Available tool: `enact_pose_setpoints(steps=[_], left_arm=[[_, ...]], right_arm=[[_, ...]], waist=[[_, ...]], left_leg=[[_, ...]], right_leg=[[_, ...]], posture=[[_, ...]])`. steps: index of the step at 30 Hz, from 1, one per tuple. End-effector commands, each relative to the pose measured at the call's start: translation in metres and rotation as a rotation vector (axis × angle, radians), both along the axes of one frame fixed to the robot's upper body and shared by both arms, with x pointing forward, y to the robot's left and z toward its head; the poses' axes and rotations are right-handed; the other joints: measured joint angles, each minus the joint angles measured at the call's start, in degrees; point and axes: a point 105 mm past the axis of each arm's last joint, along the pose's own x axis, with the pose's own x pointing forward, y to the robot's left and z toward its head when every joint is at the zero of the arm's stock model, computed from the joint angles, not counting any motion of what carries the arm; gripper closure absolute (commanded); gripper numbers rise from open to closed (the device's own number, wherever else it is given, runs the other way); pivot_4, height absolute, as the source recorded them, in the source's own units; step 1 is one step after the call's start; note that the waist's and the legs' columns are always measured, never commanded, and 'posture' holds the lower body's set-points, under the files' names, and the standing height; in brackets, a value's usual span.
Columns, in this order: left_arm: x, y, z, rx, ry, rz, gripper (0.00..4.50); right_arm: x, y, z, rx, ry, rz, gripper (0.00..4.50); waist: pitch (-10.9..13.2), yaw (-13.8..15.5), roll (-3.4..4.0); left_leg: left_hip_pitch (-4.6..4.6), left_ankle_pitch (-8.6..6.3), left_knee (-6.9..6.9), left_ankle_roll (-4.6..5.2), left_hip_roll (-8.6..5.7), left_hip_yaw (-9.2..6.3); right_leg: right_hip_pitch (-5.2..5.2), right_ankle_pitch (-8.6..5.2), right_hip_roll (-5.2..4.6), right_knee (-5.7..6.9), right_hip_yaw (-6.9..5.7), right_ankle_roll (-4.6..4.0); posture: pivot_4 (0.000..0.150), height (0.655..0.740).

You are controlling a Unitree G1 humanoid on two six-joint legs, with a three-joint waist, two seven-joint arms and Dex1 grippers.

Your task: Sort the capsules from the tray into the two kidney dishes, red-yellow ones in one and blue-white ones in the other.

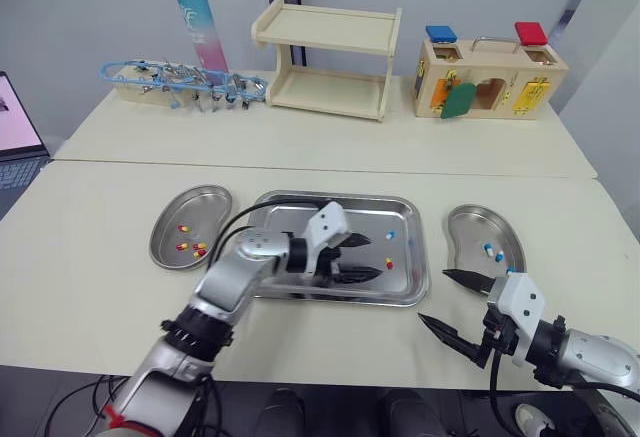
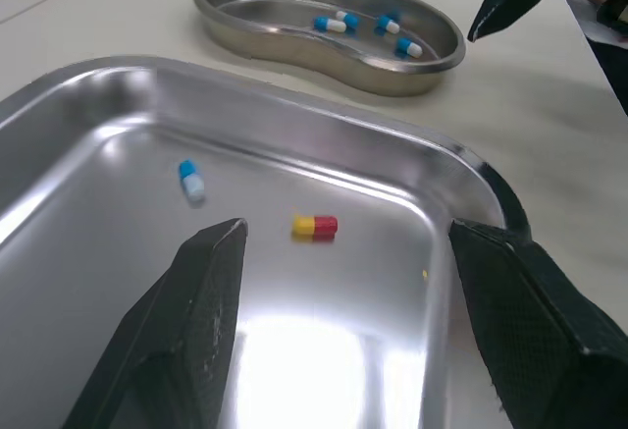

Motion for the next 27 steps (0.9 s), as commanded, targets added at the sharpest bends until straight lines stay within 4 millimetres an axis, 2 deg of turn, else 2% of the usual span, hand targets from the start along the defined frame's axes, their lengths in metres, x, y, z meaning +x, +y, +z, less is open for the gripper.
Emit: enact_pose_setpoints(steps=[1,6,12,18,22,27], left_arm=[[0.005,-0.015,-0.001,0.032,-0.043,-0.021,1.19],[0.007,-0.028,-0.011,0.066,-0.039,-0.037,1.19],[0.011,-0.029,-0.021,0.090,-0.025,-0.006,1.19],[0.006,-0.030,-0.031,0.133,0.000,-0.025,1.19],[0.003,-0.030,-0.035,0.155,0.015,-0.037,2.00],[0.002,-0.029,-0.037,0.157,0.026,-0.028,3.42]], right_arm=[[-0.003,0.008,0.010,0.020,-0.031,0.012,0.00],[-0.004,0.010,0.011,0.020,-0.028,0.001,0.00],[-0.004,0.010,0.010,0.022,-0.025,-0.005,0.00],[-0.003,0.012,0.010,0.025,-0.026,-0.003,0.00],[-0.003,0.013,0.010,0.025,-0.026,0.000,0.00],[-0.003,0.012,0.009,0.023,-0.024,-0.001,0.00]], waist=[[0.00,-0.25,0.01],[-0.01,-0.28,0.01],[-0.01,-0.23,0.01],[-0.01,-0.17,0.02],[-0.02,-0.16,0.03],[-0.02,-0.16,0.03]], left_leg=[[0.00,0.00,0.00,0.00,0.00,0.00],[0.03,0.00,-0.01,0.00,0.00,0.00],[0.02,0.00,0.00,0.00,0.00,0.00],[0.03,0.00,0.00,0.00,0.00,-0.01],[0.05,0.00,0.00,0.00,0.00,-0.01],[0.05,0.00,0.00,0.00,0.00,-0.01]], right_leg=[[0.00,0.00,0.00,0.00,0.00,0.00],[0.01,0.00,0.00,0.03,0.01,0.00],[0.01,0.00,0.00,0.03,0.01,0.01],[0.03,0.00,0.00,0.02,0.00,0.01],[0.05,0.00,0.00,0.02,0.00,0.01],[0.05,0.00,0.00,0.02,0.00,0.01]], posture=[[0.150,0.7400],[0.150,0.7400],[0.150,0.7400],[0.150,0.7400],[0.150,0.7400],[0.150,0.7400]])
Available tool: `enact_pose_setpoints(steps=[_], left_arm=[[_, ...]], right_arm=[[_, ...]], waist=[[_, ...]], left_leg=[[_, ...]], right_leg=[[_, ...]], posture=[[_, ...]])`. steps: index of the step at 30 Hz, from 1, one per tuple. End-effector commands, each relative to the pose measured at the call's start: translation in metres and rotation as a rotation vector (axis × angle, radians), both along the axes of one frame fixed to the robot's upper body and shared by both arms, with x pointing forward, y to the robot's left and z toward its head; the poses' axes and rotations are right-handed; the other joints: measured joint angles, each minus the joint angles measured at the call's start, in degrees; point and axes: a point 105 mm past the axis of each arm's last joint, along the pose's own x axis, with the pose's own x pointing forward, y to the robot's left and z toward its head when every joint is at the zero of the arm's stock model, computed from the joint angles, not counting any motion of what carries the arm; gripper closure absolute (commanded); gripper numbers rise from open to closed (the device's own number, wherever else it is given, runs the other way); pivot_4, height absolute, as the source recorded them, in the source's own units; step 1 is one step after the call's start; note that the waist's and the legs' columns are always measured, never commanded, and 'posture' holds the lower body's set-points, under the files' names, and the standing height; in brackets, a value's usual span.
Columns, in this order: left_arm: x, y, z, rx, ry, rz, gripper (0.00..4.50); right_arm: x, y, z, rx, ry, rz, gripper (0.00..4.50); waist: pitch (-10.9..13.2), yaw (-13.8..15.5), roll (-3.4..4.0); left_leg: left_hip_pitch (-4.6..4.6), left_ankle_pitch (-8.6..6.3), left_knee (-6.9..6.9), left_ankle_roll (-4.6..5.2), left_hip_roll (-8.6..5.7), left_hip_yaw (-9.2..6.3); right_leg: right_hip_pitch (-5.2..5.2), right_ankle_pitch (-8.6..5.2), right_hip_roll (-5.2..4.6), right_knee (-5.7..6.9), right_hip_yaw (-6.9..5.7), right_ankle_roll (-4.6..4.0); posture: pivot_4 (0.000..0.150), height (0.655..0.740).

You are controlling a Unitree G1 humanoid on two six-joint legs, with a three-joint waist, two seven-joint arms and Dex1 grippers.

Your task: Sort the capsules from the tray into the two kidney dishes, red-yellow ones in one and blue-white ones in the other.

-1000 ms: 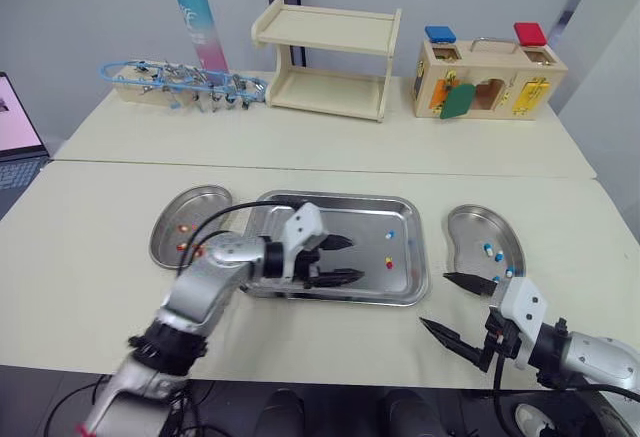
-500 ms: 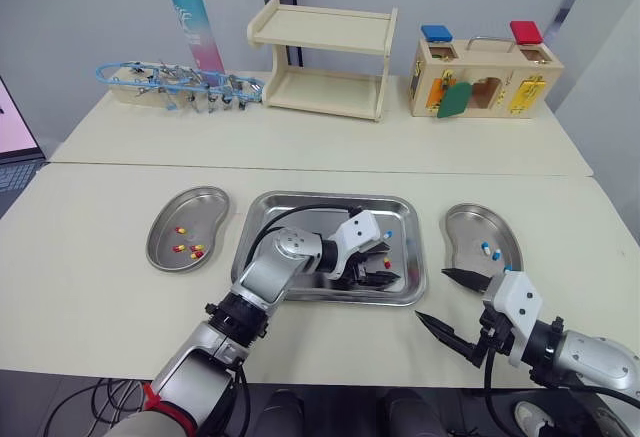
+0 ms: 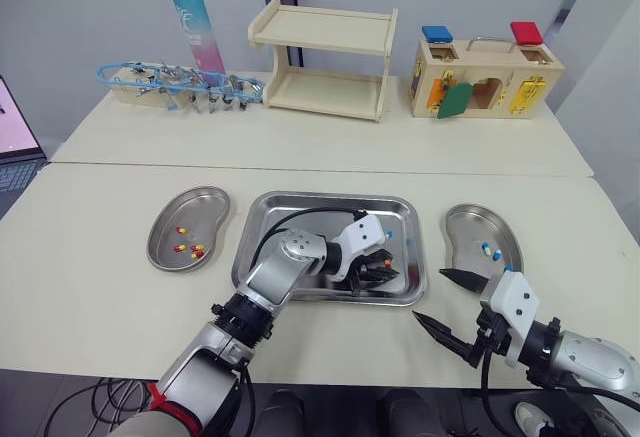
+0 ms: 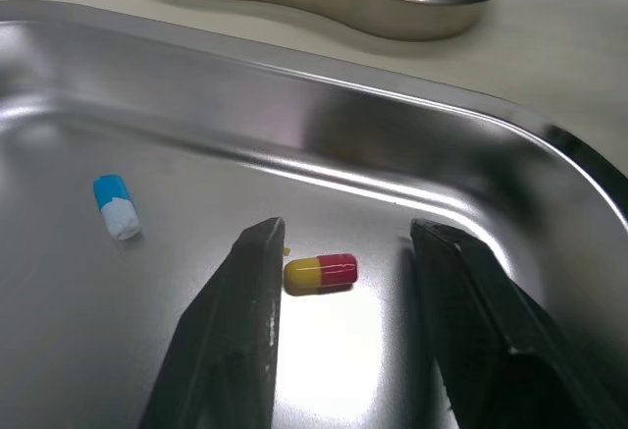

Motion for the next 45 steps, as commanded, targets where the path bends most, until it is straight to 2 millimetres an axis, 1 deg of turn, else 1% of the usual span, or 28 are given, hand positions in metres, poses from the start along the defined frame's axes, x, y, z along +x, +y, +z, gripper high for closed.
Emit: enact_pose_setpoints(steps=[1,2,7,9,11,14,16,19,20,21,23,24,25,28,31,34,37,42,44,45], left_arm=[[-0.006,-0.002,-0.007,0.027,0.020,-0.018,3.69],[-0.006,-0.002,-0.007,0.027,0.020,-0.018,4.00],[-0.004,-0.002,-0.001,0.002,0.013,-0.008,4.04],[-0.002,-0.002,0.010,-0.025,-0.005,-0.006,4.04],[0.000,0.000,0.026,-0.063,-0.033,0.005,4.04],[0.001,0.012,0.048,-0.110,-0.067,0.038,4.04],[0.000,0.026,0.062,-0.139,-0.080,0.081,4.04],[-0.004,0.052,0.074,-0.160,-0.085,0.155,4.04],[-0.005,0.058,0.076,-0.162,-0.085,0.173,4.04],[-0.004,0.076,0.078,-0.169,-0.087,0.239,4.04],[-0.004,0.120,0.086,-0.199,-0.081,0.423,4.04],[-0.005,0.133,0.089,-0.210,-0.083,0.480,4.04],[-0.005,0.150,0.092,-0.213,-0.098,0.556,4.04],[-0.005,0.211,0.102,-0.190,-0.208,0.819,4.04],[-0.010,0.245,0.107,-0.204,-0.248,0.987,4.04],[-0.015,0.269,0.101,-0.209,-0.246,1.107,4.04],[-0.014,0.285,0.098,-0.232,-0.241,1.212,4.04],[-0.011,0.293,0.093,-0.248,-0.234,1.278,4.04],[-0.011,0.295,0.092,-0.258,-0.231,1.300,3.30],[-0.011,0.295,0.092,-0.264,-0.229,1.307,3.09]], right_arm=[[-0.002,0.006,0.007,0.015,-0.024,0.023,0.00],[-0.002,0.005,0.007,0.014,-0.024,0.024,0.00],[-0.001,0.005,0.006,0.011,-0.026,0.027,0.00],[0.000,0.006,0.007,0.009,-0.031,0.038,0.00],[0.001,0.009,0.009,0.009,-0.038,0.059,0.00],[0.002,0.015,0.012,0.005,-0.046,0.103,0.00],[0.004,0.019,0.014,0.000,-0.054,0.135,0.00],[0.008,0.025,0.017,0.000,-0.060,0.177,0.00],[0.009,0.026,0.017,0.000,-0.061,0.186,0.00],[0.011,0.030,0.019,0.007,-0.061,0.210,0.00],[0.017,0.040,0.022,0.032,-0.062,0.254,0.00],[0.019,0.043,0.024,0.040,-0.061,0.266,0.00],[0.022,0.046,0.025,0.050,-0.060,0.276,0.00],[0.025,0.054,0.027,0.058,-0.056,0.335,0.00],[0.029,0.059,0.028,0.059,-0.061,0.370,0.00],[0.033,0.064,0.029,0.058,-0.070,0.394,0.00],[0.036,0.067,0.030,0.058,-0.075,0.413,0.00],[0.038,0.067,0.030,0.051,-0.074,0.427,0.00],[0.038,0.066,0.030,0.048,-0.073,0.427,0.00],[0.038,0.066,0.030,0.048,-0.073,0.427,0.00]], waist=[[0.00,0.00,0.00],[0.00,0.00,0.00],[0.00,0.00,0.00],[0.00,-0.03,0.00],[0.00,-0.08,0.00],[0.00,-0.13,0.00],[0.00,-0.29,0.01],[-0.01,-0.21,0.02],[-0.01,-0.19,0.02],[0.00,-0.12,0.02],[0.02,-0.55,0.01],[0.02,-0.95,0.00],[0.03,-0.87,0.01],[0.04,-0.55,0.00],[0.06,0.17,-0.03],[0.06,0.27,-0.04],[0.07,0.20,-0.06],[0.07,0.02,-0.05],[0.07,0.02,-0.06],[0.07,0.02,-0.06]], left_leg=[[0.00,0.00,0.00,0.00,0.00,0.00],[0.00,0.00,0.00,0.00,0.00,0.00],[0.00,0.00,0.00,0.00,0.00,0.00],[0.00,0.00,0.00,0.00,0.00,0.00],[0.00,0.00,0.00,0.00,0.00,0.00],[-0.02,0.00,0.00,0.00,0.01,-0.01],[-0.02,0.00,0.00,0.00,0.01,-0.01],[0.00,0.00,-0.01,-0.01,0.02,-0.02],[0.00,0.00,0.00,-0.01,0.02,-0.02],[0.01,0.00,-0.01,-0.01,0.02,-0.01],[0.00,0.00,0.00,0.00,0.03,-0.02],[0.02,0.00,-0.02,0.00,0.06,-0.01],[0.02,0.00,-0.04,0.00,0.08,-0.04],[0.00,0.00,-0.02,0.00,0.08,-0.08],[-0.02,0.00,-0.03,0.00,0.06,-0.07],[-0.03,0.00,-0.02,-0.01,0.04,-0.07],[-0.04,0.00,-0.02,-0.01,0.04,-0.08],[-0.03,0.00,-0.03,-0.01,0.04,-0.07],[-0.04,0.00,-0.04,-0.01,0.05,-0.07],[-0.04,0.00,-0.04,-0.01,0.05,-0.07]], right_leg=[[0.00,0.00,0.00,0.00,0.00,0.00],[0.00,0.00,0.00,0.00,0.00,0.00],[0.00,0.00,0.00,0.00,0.00,0.00],[0.00,0.00,0.00,0.00,0.00,0.00],[0.00,0.00,0.00,0.00,0.00,0.00],[-0.04,0.00,0.00,0.02,0.00,0.00],[-0.05,0.00,0.00,0.02,0.01,0.00],[-0.03,0.00,0.00,0.01,0.00,0.00],[-0.03,0.00,0.00,0.02,0.01,0.00],[-0.02,0.00,0.00,0.01,0.01,0.00],[-0.04,0.00,0.00,0.01,0.00,0.00],[-0.05,0.00,0.00,0.02,0.02,0.00],[-0.07,0.00,0.02,0.04,0.01,-0.01],[-0.06,0.00,0.01,0.03,-0.05,-0.01],[-0.06,0.00,-0.01,-0.01,-0.05,-0.01],[-0.06,0.00,-0.03,-0.02,-0.07,-0.01],[-0.07,0.01,-0.03,0.00,-0.08,-0.01],[-0.10,0.01,-0.03,0.01,-0.06,-0.01],[-0.10,0.01,-0.02,0.01,-0.07,-0.01],[-0.10,0.01,-0.03,0.01,-0.07,-0.01]], posture=[[0.150,0.7400],[0.150,0.7400],[0.150,0.7400],[0.150,0.7400],[0.150,0.7400],[0.150,0.7400],[0.150,0.7400],[0.150,0.7400],[0.150,0.7400],[0.150,0.7400],[0.150,0.7400],[0.150,0.7400],[0.150,0.7400],[0.150,0.7400],[0.150,0.7400],[0.150,0.7400],[0.150,0.7400],[0.150,0.7400],[0.150,0.7400],[0.150,0.7400]])
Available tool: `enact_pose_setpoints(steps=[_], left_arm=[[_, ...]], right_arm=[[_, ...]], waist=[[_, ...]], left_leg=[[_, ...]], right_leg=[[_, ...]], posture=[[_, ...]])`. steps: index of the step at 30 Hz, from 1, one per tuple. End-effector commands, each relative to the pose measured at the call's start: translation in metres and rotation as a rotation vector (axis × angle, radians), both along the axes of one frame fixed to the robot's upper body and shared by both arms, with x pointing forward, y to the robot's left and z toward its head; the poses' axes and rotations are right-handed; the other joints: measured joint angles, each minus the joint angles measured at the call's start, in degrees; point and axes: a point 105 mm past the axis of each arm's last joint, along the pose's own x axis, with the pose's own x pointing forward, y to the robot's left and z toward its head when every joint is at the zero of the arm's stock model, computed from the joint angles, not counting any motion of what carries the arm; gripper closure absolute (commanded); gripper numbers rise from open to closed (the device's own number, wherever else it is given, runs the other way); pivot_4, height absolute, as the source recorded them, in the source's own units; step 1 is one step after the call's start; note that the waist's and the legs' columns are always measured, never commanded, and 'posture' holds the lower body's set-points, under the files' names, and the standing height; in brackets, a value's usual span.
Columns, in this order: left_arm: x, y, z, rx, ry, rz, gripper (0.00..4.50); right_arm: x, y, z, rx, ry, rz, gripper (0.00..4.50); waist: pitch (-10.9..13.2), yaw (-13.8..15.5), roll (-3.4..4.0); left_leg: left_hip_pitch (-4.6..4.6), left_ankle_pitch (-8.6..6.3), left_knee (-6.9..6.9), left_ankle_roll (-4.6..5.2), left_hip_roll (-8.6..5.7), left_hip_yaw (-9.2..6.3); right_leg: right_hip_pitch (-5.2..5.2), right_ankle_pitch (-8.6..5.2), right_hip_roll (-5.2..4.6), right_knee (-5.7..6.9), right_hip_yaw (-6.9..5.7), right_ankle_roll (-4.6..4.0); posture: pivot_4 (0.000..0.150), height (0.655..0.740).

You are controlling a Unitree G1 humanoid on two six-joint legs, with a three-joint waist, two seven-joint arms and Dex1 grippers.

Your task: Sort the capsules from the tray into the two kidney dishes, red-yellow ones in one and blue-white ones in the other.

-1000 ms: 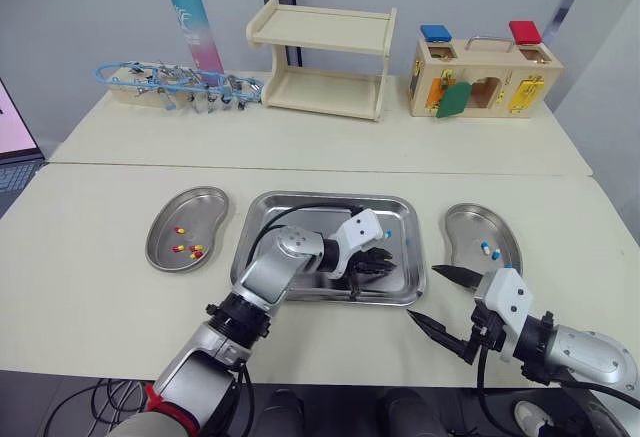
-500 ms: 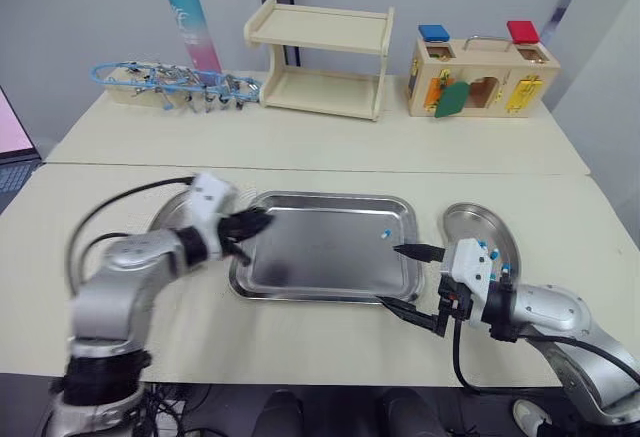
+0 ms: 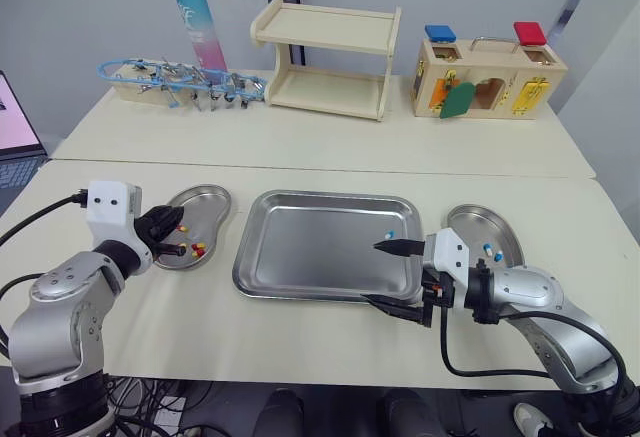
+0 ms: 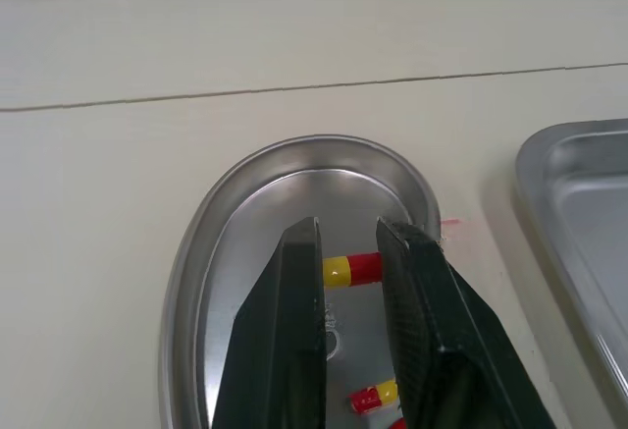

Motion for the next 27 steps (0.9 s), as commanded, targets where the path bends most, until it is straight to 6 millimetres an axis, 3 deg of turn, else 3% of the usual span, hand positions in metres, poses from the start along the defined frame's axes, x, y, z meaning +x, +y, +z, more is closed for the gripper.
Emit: enact_pose_setpoints(steps=[1,8,17,24,26,27], left_arm=[[-0.001,0.006,0.015,-0.007,-0.062,0.038,2.78],[0.001,0.004,0.021,-0.001,-0.079,0.031,0.47],[-0.019,0.006,0.035,-0.005,-0.120,-0.048,0.47],[-0.067,0.058,0.025,0.128,-0.008,-0.115,0.47],[-0.080,0.073,0.016,0.118,0.051,-0.104,0.47],[-0.091,0.084,0.007,0.125,0.096,-0.095,0.29]], right_arm=[[-0.002,0.000,0.009,0.008,-0.042,0.020,0.00],[-0.004,-0.002,0.007,0.005,-0.038,0.014,0.00],[-0.001,-0.006,0.008,-0.004,-0.075,-0.009,0.00],[-0.006,-0.050,0.017,-0.071,-0.123,-0.090,0.00],[-0.005,-0.070,0.018,-0.111,-0.117,-0.129,0.00],[0.000,-0.093,0.020,-0.143,-0.106,-0.189,0.00]], waist=[[0.00,-0.01,0.00],[0.00,-0.03,0.00],[0.00,-0.12,0.00],[0.02,-0.15,0.02],[0.02,0.02,0.01],[0.02,0.06,0.01]], left_leg=[[0.00,0.00,0.00,0.00,0.00,0.00],[0.00,0.00,0.00,0.00,0.00,0.00],[0.00,0.00,-0.03,0.00,0.01,0.01],[0.03,0.00,-0.16,0.00,0.02,0.12],[0.04,0.00,-0.14,0.00,0.02,0.12],[0.04,-0.01,-0.14,0.00,0.02,0.12]], right_leg=[[0.00,0.00,0.00,0.00,0.00,0.00],[-0.01,0.00,0.00,0.00,0.00,0.00],[-0.03,0.00,0.00,0.00,0.01,0.00],[-0.09,-0.01,-0.01,-0.04,0.07,-0.02],[-0.04,-0.01,-0.02,-0.04,0.07,-0.02],[-0.03,-0.01,-0.02,-0.06,0.07,-0.02]], posture=[[0.150,0.7400],[0.150,0.7400],[0.150,0.7400],[0.150,0.7400],[0.150,0.7400],[0.150,0.7400]])
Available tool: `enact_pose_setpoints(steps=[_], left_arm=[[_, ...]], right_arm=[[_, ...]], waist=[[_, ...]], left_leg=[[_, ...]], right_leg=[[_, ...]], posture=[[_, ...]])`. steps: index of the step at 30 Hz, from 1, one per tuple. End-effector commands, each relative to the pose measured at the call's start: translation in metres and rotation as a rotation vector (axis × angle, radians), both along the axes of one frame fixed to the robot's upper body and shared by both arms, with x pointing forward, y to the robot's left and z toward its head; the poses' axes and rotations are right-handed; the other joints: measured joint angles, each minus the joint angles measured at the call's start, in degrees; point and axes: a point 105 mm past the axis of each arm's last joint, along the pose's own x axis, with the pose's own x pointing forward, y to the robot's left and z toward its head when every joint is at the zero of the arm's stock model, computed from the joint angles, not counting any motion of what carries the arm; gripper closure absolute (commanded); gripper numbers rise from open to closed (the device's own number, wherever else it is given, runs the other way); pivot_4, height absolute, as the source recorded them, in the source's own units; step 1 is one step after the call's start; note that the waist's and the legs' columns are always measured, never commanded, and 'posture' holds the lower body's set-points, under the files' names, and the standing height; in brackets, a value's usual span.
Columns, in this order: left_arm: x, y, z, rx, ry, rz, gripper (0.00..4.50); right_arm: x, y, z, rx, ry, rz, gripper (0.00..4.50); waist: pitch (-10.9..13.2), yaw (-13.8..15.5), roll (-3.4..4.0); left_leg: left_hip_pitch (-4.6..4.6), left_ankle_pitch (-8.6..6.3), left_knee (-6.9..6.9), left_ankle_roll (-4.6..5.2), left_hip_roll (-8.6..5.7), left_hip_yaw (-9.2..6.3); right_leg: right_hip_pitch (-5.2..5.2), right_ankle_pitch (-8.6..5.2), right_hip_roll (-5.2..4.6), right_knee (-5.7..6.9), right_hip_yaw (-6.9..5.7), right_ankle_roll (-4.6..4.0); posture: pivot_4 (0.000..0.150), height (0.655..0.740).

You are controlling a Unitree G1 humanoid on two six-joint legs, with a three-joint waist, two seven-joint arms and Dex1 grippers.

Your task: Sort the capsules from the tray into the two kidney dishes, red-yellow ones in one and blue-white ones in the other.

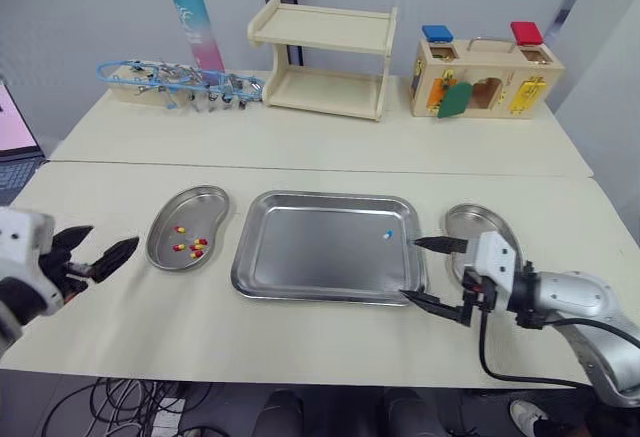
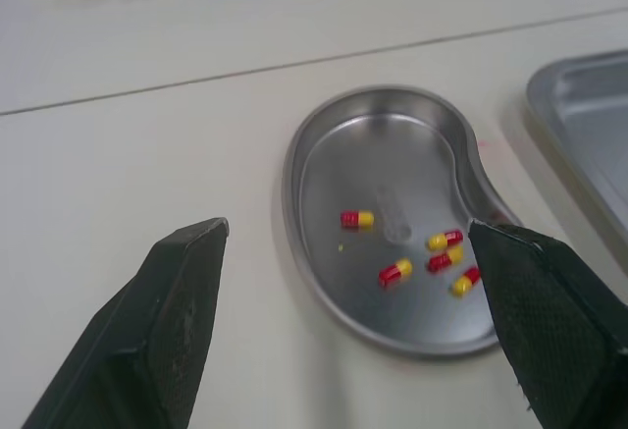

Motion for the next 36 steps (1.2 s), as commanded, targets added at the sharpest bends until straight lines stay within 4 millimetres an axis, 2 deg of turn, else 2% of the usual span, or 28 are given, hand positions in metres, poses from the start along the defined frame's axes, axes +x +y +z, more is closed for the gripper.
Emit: enact_pose_setpoints(steps=[1,2,7,12,17,21,26,28,31,36], left_arm=[[-0.026,0.029,-0.006,0.037,0.053,0.021,0.09],[-0.036,0.036,-0.014,0.036,0.091,0.027,0.03],[-0.068,0.049,-0.045,0.047,0.215,0.004,0.03],[-0.072,0.045,-0.049,0.037,0.198,-0.013,0.03],[-0.076,0.034,-0.049,0.030,0.200,-0.064,0.03],[-0.078,0.015,-0.049,0.014,0.222,-0.169,0.03],[-0.078,-0.037,-0.043,-0.039,0.223,-0.410,0.03],[-0.077,-0.065,-0.041,-0.057,0.194,-0.531,0.03],[-0.079,-0.100,-0.046,-0.047,0.176,-0.698,0.03],[-0.067,-0.136,-0.046,-0.081,0.104,-0.846,0.03]], right_arm=[[0.007,-0.048,0.018,-0.051,-0.038,-0.110,0.00],[0.008,-0.071,0.018,-0.097,-0.021,-0.151,0.00],[0.000,-0.149,0.009,-0.307,0.114,-0.248,0.00],[-0.004,-0.175,0.002,-0.359,0.179,-0.283,0.00],[-0.002,-0.179,-0.002,-0.359,0.180,-0.284,0.00],[-0.001,-0.179,-0.001,-0.356,0.194,-0.275,0.00],[0.004,-0.179,0.006,-0.366,0.177,-0.260,0.00],[0.006,-0.179,0.010,-0.371,0.159,-0.252,0.00],[0.011,-0.171,0.017,-0.361,0.132,-0.223,0.00],[0.021,-0.130,0.030,-0.315,0.072,-0.090,0.00]], waist=[[0.01,-0.01,-0.02],[0.02,-0.07,-0.03],[0.02,-0.07,-0.04],[0.02,-0.14,-0.05],[0.03,-0.32,-0.03],[0.03,-0.39,-0.02],[0.06,-0.30,0.02],[0.07,-0.26,0.05],[0.08,-0.22,0.06],[0.06,-0.41,0.27]], left_leg=[[-0.01,0.00,0.00,0.00,-0.01,0.01],[-0.01,-0.01,0.00,0.01,-0.01,0.05],[0.02,-0.01,-0.04,0.02,-0.02,0.08],[0.07,-0.01,-0.05,0.02,0.02,0.10],[0.05,-0.01,-0.06,0.02,0.02,0.13],[0.07,-0.01,-0.06,0.01,0.03,0.14],[0.07,-0.01,-0.05,0.01,0.02,0.16],[0.06,-0.01,-0.04,0.01,0.02,0.16],[0.06,-0.01,-0.03,0.01,0.02,0.19],[0.10,-0.01,-0.03,0.01,0.02,0.17]], right_leg=[[0.00,0.00,-0.02,-0.01,0.00,0.00],[-0.02,0.00,-0.02,-0.02,0.03,0.00],[-0.01,-0.03,-0.04,-0.02,0.02,-0.06],[0.00,-0.07,-0.02,-0.01,0.03,-0.10],[-0.02,-0.07,-0.02,-0.02,0.07,-0.09],[0.00,-0.07,-0.02,0.00,0.08,-0.09],[0.00,-0.06,-0.02,-0.01,0.10,-0.08],[0.01,-0.06,-0.02,-0.01,0.10,-0.08],[0.02,-0.06,-0.03,-0.02,0.13,-0.08],[0.03,-0.05,-0.01,0.01,0.14,-0.08]], posture=[[0.150,0.7400],[0.150,0.7400],[0.150,0.7400],[0.150,0.7400],[0.150,0.7400],[0.150,0.7400],[0.150,0.7400],[0.150,0.7400],[0.150,0.7400],[0.150,0.7400]])
